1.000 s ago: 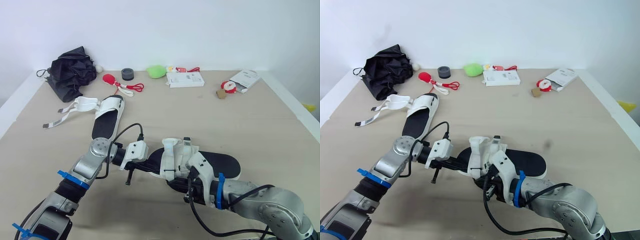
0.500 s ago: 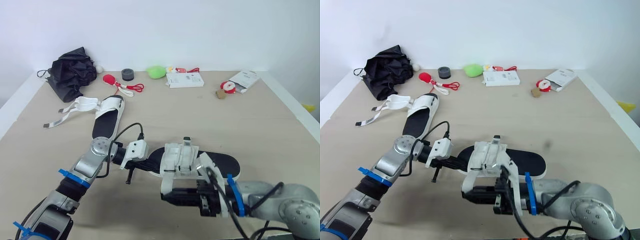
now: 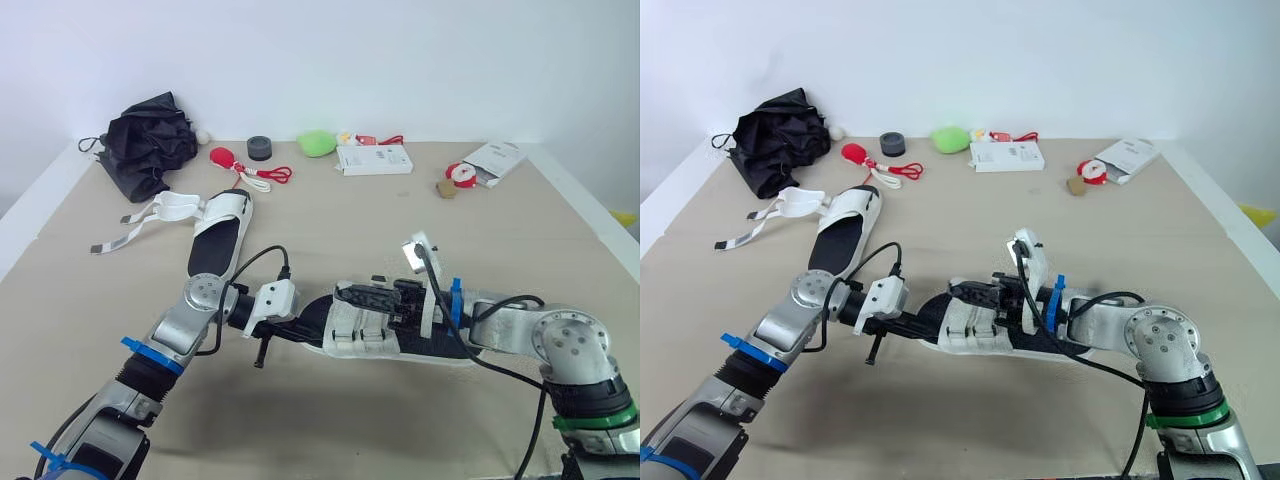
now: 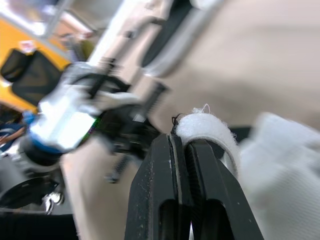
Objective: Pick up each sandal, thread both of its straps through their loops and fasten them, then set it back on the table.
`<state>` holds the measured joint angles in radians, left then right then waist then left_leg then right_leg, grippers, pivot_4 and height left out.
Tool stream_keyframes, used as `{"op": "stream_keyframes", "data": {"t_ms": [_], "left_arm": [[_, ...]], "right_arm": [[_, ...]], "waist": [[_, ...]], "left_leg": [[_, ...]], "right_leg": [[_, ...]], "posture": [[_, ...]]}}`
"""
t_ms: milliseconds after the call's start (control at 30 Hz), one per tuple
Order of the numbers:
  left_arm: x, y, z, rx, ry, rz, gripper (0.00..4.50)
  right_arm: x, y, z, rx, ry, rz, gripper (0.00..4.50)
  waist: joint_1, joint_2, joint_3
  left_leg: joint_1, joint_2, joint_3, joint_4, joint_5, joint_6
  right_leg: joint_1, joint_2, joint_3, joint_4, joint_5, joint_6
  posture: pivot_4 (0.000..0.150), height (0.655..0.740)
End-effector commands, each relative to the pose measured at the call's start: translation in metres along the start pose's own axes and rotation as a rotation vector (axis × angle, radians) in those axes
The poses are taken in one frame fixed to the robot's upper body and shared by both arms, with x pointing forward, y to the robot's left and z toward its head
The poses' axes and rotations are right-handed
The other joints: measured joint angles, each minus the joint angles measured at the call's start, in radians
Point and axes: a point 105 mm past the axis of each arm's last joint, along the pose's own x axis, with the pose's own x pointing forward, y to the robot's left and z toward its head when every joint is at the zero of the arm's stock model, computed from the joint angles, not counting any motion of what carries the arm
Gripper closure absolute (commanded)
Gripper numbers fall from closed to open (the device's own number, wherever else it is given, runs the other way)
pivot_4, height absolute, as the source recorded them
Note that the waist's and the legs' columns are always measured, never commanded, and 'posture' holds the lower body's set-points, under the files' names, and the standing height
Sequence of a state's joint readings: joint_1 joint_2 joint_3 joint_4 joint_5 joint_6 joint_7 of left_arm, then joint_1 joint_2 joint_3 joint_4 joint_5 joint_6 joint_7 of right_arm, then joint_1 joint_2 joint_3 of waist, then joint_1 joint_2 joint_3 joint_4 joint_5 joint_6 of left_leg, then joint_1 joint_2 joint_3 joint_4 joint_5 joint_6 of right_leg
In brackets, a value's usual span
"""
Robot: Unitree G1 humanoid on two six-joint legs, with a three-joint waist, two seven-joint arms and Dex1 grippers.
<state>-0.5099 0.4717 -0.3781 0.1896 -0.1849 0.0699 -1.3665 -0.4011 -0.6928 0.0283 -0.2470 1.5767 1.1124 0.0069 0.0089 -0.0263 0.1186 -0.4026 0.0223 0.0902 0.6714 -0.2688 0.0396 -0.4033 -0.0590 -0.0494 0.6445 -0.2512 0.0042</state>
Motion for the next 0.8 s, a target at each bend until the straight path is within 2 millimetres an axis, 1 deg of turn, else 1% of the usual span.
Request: {"op": "stream_keyframes", "data": {"t_ms": [33,67,167,200,233,267,333,467,500,567,600,667,700,800], "left_arm": [[0.008,-0.021,-0.038,-0.12,0.115,-0.079,4.5],[0.008,-0.021,-0.038,-0.118,0.116,-0.078,4.5],[0.008,-0.019,-0.038,-0.115,0.116,-0.076,4.5],[0.008,-0.019,-0.038,-0.113,0.116,-0.077,4.5],[0.008,-0.019,-0.037,-0.113,0.116,-0.077,4.5],[0.008,-0.019,-0.038,-0.112,0.116,-0.078,4.5],[0.008,-0.019,-0.037,-0.111,0.116,-0.083,4.5],[0.01,-0.019,-0.037,-0.109,0.114,-0.085,4.5],[0.01,-0.019,-0.037,-0.109,0.114,-0.086,4.5],[0.01,-0.02,-0.037,-0.109,0.113,-0.087,4.5],[0.009,-0.02,-0.037,-0.11,0.113,-0.087,4.5],[0.009,-0.021,-0.038,-0.111,0.115,-0.088,4.5],[0.009,-0.021,-0.038,-0.111,0.116,-0.089,4.5],[0.008,-0.022,-0.038,-0.113,0.116,-0.09,4.5]], "right_arm": [[-0.002,-0.022,0.0,0.005,0.017,-0.125,3.7],[-0.001,-0.024,-0.001,0.007,0.021,-0.128,3.48],[0.002,-0.023,0.001,0.002,0.016,-0.115,2.14],[0.003,-0.018,0.005,-0.014,0.007,-0.084,1.55],[0.004,-0.014,0.009,-0.029,0.003,-0.061,1.27],[0.005,-0.013,0.013,-0.047,0.0,-0.054,0.8],[0.008,-0.017,0.025,-0.073,-0.009,-0.076,0.02],[0.009,-0.033,0.051,-0.086,-0.065,-0.141,0.02],[0.007,-0.034,0.058,-0.097,-0.089,-0.138,0.02],[0.002,-0.03,0.067,-0.12,-0.119,-0.113,0.02],[-0.001,-0.026,0.071,-0.132,-0.136,-0.091,0.02],[-0.014,-0.019,0.081,-0.182,-0.178,-0.056,0.02],[-0.018,-0.017,0.084,-0.197,-0.189,-0.045,0.02],[-0.023,-0.016,0.082,-0.239,-0.175,-0.043,0.02]], "waist": [[0.0,0.0,0.0],[0.0,0.0,0.0],[-0.001,0.0,0.0],[-0.001,0.0,0.0],[-0.001,0.0,0.0],[-0.001,0.0,0.0],[-0.002,0.0,0.0],[-0.002,0.0,0.0],[-0.002,0.0,0.0],[0.001,0.0,0.0],[0.001,0.001,0.0],[0.001,0.002,0.001],[0.001,0.003,0.001],[0.001,0.003,0.001]], "left_leg": [[0.0,0.0,0.0,0.0,0.0,0.0],[0.0,0.0,0.0,0.0,0.0,0.0],[0.001,0.0,0.0,0.0,0.0,0.0],[0.002,0.0,0.0,0.0,0.001,0.001],[0.002,0.0,0.0,0.0,0.001,0.001],[0.002,0.0,0.0,0.001,0.002,0.002],[0.002,0.0,0.001,0.001,0.003,0.002],[0.003,0.0,0.003,0.001,0.008,0.004],[0.003,0.0,0.003,0.001,0.008,0.004],[0.002,0.0,0.003,0.001,0.009,0.004],[0.0,0.0,0.003,0.001,0.009,0.004],[-0.002,0.0,0.003,0.0,0.009,0.003],[-0.003,0.0,0.003,-0.001,0.008,0.004],[-0.003,0.0,0.003,-0.001,0.006,0.005]], "right_leg": [[0.0,0.0,0.0,0.0,0.0,0.0],[0.0,0.0,0.0,0.0,0.0,0.0],[0.001,0.0,0.0,0.0,0.001,-0.001],[0.001,0.0,0.0,0.0,0.002,-0.001],[0.001,0.0,0.0,0.0,0.002,-0.001],[0.001,0.0,0.0,0.0,0.003,0.0],[0.001,0.0,0.0,0.0,0.005,0.0],[0.0,-0.001,0.001,0.0,0.01,0.0],[0.0,-0.001,0.001,0.0,0.01,-0.001],[0.0,-0.001,0.001,0.0,0.01,-0.002],[-0.002,-0.001,0.001,0.0,0.011,-0.001],[-0.004,-0.001,0.001,0.0,0.011,-0.001],[-0.004,-0.001,0.001,0.0,0.011,-0.001],[-0.004,-0.001,0.001,0.0,0.01,-0.001]], "posture": [[0.15,0.74],[0.15,0.74],[0.15,0.74],[0.15,0.74],[0.15,0.74],[0.15,0.74],[0.15,0.74],[0.15,0.74],[0.15,0.74],[0.15,0.74],[0.15,0.74],[0.15,0.74],[0.15,0.74],[0.15,0.74]]}}
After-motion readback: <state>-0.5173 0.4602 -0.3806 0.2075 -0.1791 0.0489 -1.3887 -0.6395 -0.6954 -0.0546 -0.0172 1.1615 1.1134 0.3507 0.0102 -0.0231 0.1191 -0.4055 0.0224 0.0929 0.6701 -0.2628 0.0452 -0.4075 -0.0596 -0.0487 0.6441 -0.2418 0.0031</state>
